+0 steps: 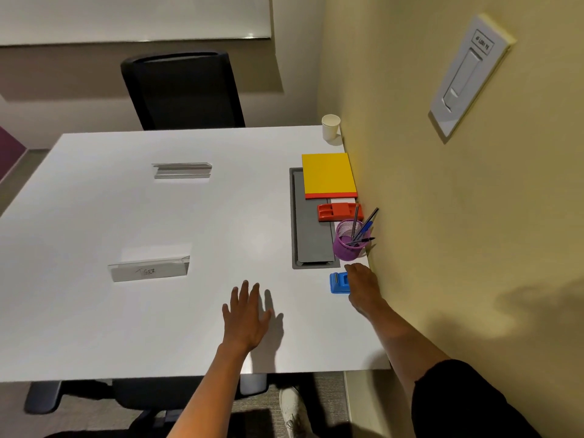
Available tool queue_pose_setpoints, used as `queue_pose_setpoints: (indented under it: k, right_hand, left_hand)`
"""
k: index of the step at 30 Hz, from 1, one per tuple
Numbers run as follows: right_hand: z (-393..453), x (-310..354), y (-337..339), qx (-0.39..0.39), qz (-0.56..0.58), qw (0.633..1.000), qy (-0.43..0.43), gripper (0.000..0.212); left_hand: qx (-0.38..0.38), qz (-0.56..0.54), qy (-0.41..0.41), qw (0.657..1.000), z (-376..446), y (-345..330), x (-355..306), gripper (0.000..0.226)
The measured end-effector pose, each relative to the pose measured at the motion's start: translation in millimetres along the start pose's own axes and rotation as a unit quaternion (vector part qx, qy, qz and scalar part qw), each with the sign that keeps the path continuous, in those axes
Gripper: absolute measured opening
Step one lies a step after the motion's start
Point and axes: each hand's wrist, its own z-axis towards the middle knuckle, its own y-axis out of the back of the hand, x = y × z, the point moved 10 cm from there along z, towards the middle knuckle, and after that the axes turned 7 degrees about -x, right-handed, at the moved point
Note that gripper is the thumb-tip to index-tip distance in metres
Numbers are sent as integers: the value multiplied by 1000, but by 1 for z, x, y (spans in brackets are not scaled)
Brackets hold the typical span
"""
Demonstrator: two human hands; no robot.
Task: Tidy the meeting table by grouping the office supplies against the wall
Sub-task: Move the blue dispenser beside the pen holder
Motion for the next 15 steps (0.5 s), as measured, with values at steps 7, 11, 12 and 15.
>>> queue_pose_setpoints:
  k: [7, 11, 12, 15]
  right_hand:
    - [-12, 32, 18, -55, 94, 993, 49, 80]
    - [-15, 65, 29, -67, 169, 981, 69, 75]
    - [-14, 75, 31, -67, 175, 979, 77, 75]
    - [-10, 111, 42, -88, 146, 977, 125, 71]
  left_hand:
    - [-24, -16, 11, 1000, 4, 11, 5, 69]
    - [-43, -26, 22, 999, 3, 27, 11, 69]
    - [-47, -26, 24, 998, 2, 32, 13, 69]
    - [-69, -30, 37, 996, -3, 51, 27, 70]
